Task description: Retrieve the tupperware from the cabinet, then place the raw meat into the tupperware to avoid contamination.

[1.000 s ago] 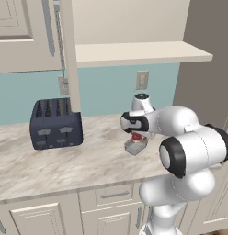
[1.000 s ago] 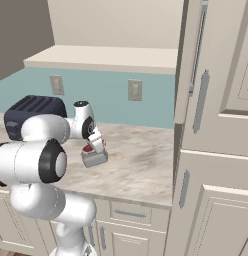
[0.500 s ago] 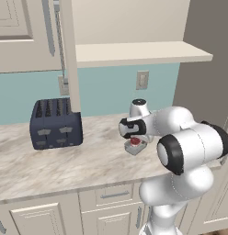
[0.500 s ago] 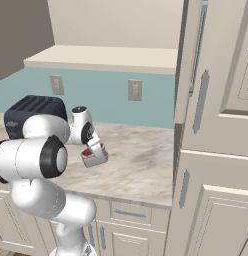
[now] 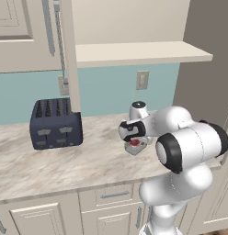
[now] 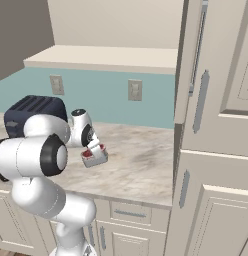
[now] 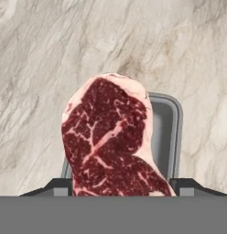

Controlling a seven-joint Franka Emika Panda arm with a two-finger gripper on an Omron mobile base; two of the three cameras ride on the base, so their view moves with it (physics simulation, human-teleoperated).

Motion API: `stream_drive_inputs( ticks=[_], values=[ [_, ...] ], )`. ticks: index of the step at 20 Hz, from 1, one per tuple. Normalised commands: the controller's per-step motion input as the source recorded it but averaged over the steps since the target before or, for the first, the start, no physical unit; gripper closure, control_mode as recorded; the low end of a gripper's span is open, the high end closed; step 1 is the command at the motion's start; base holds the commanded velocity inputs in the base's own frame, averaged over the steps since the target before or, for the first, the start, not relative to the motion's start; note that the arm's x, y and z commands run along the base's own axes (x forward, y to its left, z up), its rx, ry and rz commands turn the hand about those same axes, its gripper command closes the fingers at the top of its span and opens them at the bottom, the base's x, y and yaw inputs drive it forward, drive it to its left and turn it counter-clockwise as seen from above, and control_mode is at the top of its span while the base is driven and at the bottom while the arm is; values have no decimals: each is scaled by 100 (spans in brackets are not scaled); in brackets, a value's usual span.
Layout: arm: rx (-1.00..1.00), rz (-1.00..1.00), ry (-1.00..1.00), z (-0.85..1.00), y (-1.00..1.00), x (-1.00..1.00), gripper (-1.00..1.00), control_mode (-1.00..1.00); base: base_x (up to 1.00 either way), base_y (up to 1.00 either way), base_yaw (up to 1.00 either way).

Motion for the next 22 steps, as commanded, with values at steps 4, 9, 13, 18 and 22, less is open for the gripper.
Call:
stream_drive_inputs(
  ticks=[4,9,13,18,22],
  values=[
    [0,-3,-2,0,0,14,100,-100,0,0,0],
    [0,-3,-2,-2,0,8,100,-100,0,0,0],
    [-1,-2,-3,-11,0,3,100,-100,0,0,0],
    [-1,-2,-3,-13,0,2,100,-100,0,0,0],
    [-2,-2,-3,-13,0,3,100,-100,0,0,0]
  ],
)
